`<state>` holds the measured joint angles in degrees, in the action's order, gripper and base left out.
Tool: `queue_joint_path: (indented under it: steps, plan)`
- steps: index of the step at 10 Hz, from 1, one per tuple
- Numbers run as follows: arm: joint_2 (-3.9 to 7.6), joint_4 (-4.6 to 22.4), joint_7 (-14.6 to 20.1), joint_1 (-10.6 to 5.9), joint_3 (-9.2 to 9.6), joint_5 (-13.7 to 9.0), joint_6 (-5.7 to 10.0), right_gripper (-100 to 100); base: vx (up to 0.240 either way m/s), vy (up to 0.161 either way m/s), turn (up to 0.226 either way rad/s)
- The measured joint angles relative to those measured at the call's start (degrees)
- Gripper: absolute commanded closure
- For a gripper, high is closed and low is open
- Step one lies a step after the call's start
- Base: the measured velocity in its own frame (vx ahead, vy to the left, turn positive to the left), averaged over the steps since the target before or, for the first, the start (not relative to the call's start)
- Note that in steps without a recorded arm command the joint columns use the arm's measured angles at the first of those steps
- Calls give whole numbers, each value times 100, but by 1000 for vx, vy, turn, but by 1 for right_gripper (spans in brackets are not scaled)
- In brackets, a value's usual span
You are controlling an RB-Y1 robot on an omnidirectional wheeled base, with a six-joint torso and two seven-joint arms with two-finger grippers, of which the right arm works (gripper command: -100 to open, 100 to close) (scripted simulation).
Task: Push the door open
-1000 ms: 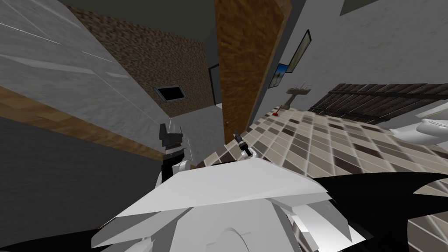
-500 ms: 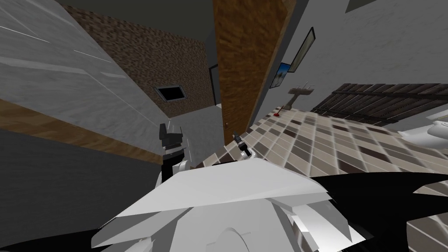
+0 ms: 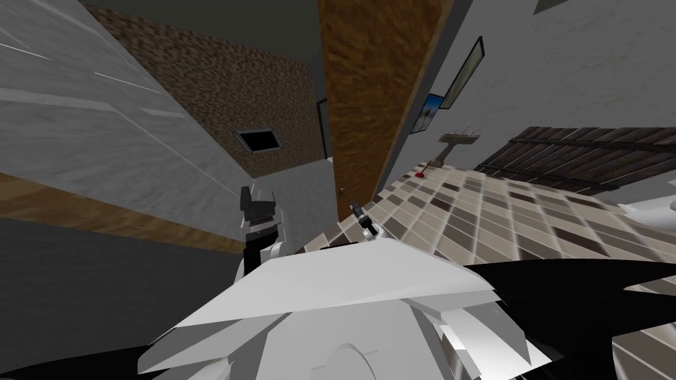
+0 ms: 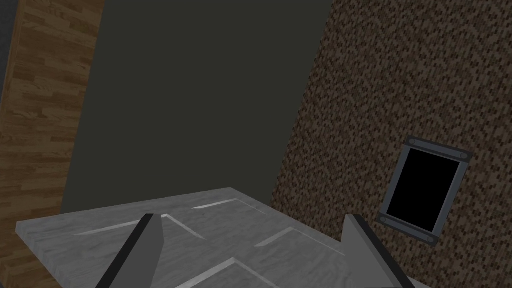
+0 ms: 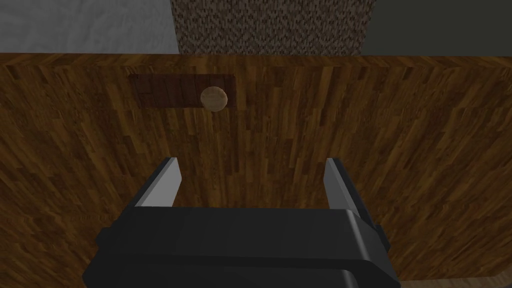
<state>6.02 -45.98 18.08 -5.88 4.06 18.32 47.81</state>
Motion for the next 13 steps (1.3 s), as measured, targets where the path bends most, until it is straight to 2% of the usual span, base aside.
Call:
queue_joint_path:
  steps: [7,13]
  plan:
    - [-30,799,155,-350,48,185,189,-100,85,-58,32]
    - [-59,1331,260,-571,81,310,325,-100,67,-46,21]
